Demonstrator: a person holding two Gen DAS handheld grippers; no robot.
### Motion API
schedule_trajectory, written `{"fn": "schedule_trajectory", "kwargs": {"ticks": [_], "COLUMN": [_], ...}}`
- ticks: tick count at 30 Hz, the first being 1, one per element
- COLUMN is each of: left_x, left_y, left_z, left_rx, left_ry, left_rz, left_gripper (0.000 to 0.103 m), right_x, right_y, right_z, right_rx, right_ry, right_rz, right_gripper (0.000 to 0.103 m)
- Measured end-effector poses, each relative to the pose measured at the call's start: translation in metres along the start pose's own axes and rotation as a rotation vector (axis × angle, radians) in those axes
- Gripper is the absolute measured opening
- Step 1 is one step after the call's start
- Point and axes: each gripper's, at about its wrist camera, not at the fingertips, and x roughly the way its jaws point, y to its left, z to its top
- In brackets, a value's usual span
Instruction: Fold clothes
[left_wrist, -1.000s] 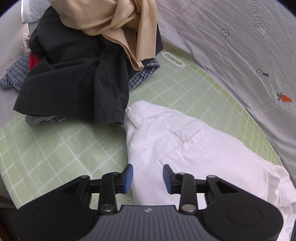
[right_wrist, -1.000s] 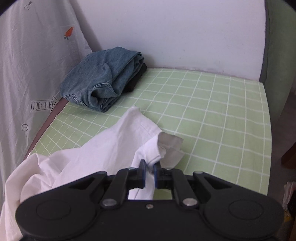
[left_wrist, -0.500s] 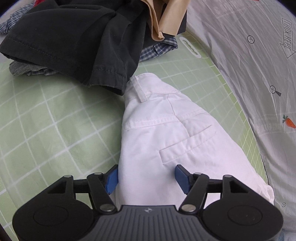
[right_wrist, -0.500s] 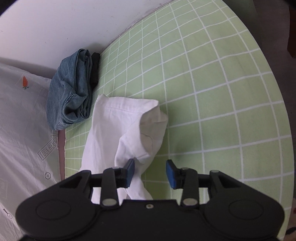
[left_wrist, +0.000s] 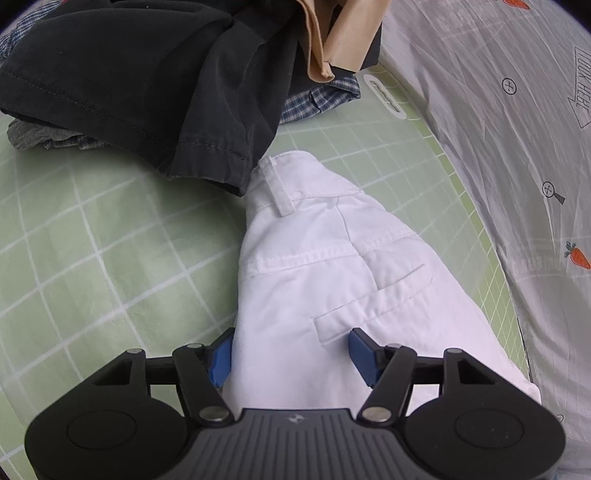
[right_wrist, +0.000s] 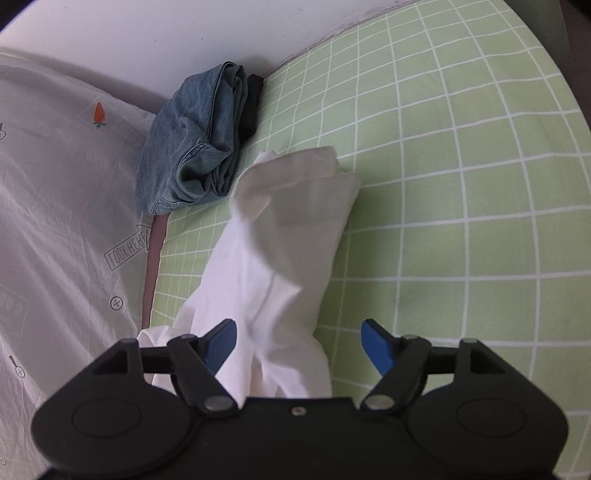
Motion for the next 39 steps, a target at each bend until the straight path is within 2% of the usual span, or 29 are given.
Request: {"fn": "schedule_trajectory", "kwargs": {"ticks": [2, 3, 5, 6, 7, 8, 9, 12, 14, 17, 21, 24, 26, 29, 32, 33, 35, 36, 38, 39], "left_x": [0.0, 0.0, 0.001, 0.002, 0.001, 0.0, -0.003, -0.014, -0.027, -0.047, -0.089, -0.103, -0.099, -0.087, -0.106, -0.115, -0.131, -0.128, -0.108, -0.098], "left_y": [-0.001, -0.001, 0.0, 0.001, 0.0, -0.002, -0.005, -0.023, -0.041, -0.061, -0.082, -0.07, -0.054, -0.024, -0.009, -0.008, -0.005, -0.003, 0.007, 0.012], "left_z": [0.0, -0.001, -0.001, -0.001, -0.001, 0.0, 0.001, 0.004, 0.01, 0.026, 0.032, 0.018, 0.004, -0.017, -0.028, -0.03, -0.039, -0.042, -0.046, -0.047], "left_rx": [0.012, 0.008, 0.001, -0.004, -0.007, -0.009, -0.003, 0.081, 0.16, 0.161, 0.176, 0.206, 0.216, 0.224, 0.195, 0.204, 0.25, 0.265, 0.26, 0.257], "left_ry": [-0.004, -0.007, -0.01, -0.011, -0.018, -0.025, -0.038, -0.101, -0.167, -0.214, -0.292, -0.307, -0.286, -0.235, -0.234, -0.246, -0.279, -0.278, -0.212, -0.177], "left_rz": [-0.006, -0.014, -0.024, -0.027, -0.022, -0.017, -0.007, 0.038, 0.039, -0.021, -0.088, -0.064, -0.017, 0.064, 0.048, 0.042, 0.077, 0.106, 0.166, 0.194], "left_gripper": [0.058, 0.054, 0.037, 0.017, 0.012, 0.011, 0.009, 0.006, 0.006, 0.006, 0.006, 0.006, 0.006, 0.006, 0.006, 0.006, 0.006, 0.006, 0.008, 0.012], "right_x": [0.005, 0.01, 0.017, 0.021, 0.023, 0.023, 0.022, 0.017, 0.017, 0.014, -0.029, -0.059, -0.062, -0.054, -0.06, -0.069, -0.084, -0.077, -0.063, -0.056], "right_y": [0.01, 0.017, 0.027, 0.032, 0.036, 0.038, 0.039, 0.049, 0.063, 0.086, 0.125, 0.129, 0.118, 0.082, 0.05, 0.044, 0.036, 0.031, 0.021, 0.016], "right_z": [-0.004, -0.005, -0.008, -0.008, -0.008, -0.007, -0.005, 0.009, 0.018, 0.035, 0.055, 0.065, 0.062, 0.055, 0.059, 0.061, 0.061, 0.059, 0.053, 0.05], "right_rx": [-0.055, -0.104, -0.198, -0.243, -0.277, -0.296, -0.306, -0.345, -0.417, -0.439, -0.482, -0.485, -0.564, -0.618, -0.563, -0.55, -0.566, -0.581, -0.612, -0.627], "right_ry": [0.016, 0.024, 0.035, 0.05, 0.056, 0.052, 0.046, 0.005, -0.015, -0.053, -0.185, -0.223, -0.22, -0.152, -0.106, -0.115, -0.134, -0.107, -0.055, -0.028], "right_rz": [-0.024, -0.057, -0.089, -0.113, -0.133, -0.132, -0.126, -0.122, -0.129, -0.09, 0.031, 0.075, 0.02, -0.092, -0.135, -0.125, -0.131, -0.15, -0.188, -0.207], "right_gripper": [0.077, 0.073, 0.057, 0.04, 0.031, 0.026, 0.014, 0.008, 0.005, 0.004, 0.003, 0.003, 0.003, 0.003, 0.003, 0.003, 0.003, 0.003, 0.003, 0.003]}}
